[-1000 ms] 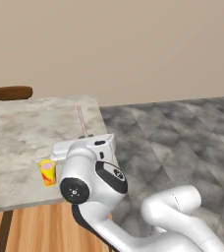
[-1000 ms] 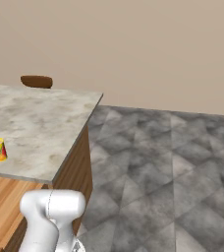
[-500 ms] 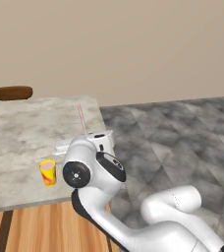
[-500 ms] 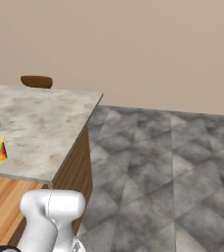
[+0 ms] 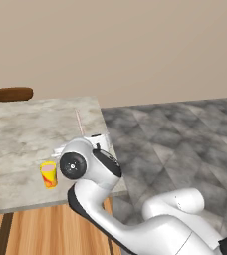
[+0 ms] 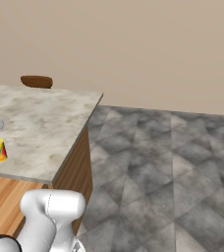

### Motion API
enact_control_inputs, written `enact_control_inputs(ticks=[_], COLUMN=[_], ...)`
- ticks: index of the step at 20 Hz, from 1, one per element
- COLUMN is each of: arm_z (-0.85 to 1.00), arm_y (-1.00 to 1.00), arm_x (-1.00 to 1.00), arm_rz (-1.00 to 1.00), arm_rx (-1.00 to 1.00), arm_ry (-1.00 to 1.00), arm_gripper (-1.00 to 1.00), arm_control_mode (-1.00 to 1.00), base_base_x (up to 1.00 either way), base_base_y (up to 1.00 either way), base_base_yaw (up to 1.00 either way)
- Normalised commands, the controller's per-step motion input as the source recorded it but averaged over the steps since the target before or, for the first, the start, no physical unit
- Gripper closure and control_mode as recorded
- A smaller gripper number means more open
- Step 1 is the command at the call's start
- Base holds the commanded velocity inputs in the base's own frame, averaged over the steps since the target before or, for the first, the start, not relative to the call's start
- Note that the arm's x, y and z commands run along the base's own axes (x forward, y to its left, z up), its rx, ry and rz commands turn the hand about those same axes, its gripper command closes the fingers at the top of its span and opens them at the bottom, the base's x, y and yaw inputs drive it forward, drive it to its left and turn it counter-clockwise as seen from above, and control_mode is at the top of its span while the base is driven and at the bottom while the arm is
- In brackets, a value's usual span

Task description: Pick up the straw from the left drawer and put it inside the smoothie cup.

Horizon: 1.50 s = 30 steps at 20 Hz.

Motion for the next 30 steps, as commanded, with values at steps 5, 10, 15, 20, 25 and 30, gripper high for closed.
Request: enact_control_inputs(ticks=[5, 10, 15, 20, 25, 30], arm_z=[-0.21, -0.03, 0.0, -0.08, -0.14, -0.16], arm_y=[0.21, 0.02, 0.0, 0.0, 0.02, 0.02], arm_x=[0.02, 0.07, 0.08, 0.04, 0.08, 0.13], arm_rz=[0.0, 0.0, 0.0, 0.0, 0.0, 0.0], arm_rx=[0.0, 0.0, 0.0, 0.0, 0.0, 0.0], arm_ry=[0.0, -0.04, -0.07, -0.04, -0.01, 0.0], arm_gripper=[1.0, 1.0, 1.0, 1.0, 1.0, 1.0], arm_control_mode=[-1.0, -1.0, -1.0, -1.0, -1.0, -1.0], base_base_x=[0.0, 0.0, 0.0, 0.0, 0.0, 0.0], base_base_y=[0.0, 0.0, 0.0, 0.0, 0.0, 0.0], base_base_yaw=[0.0, 0.0, 0.0, 0.0, 0.0, 0.0])
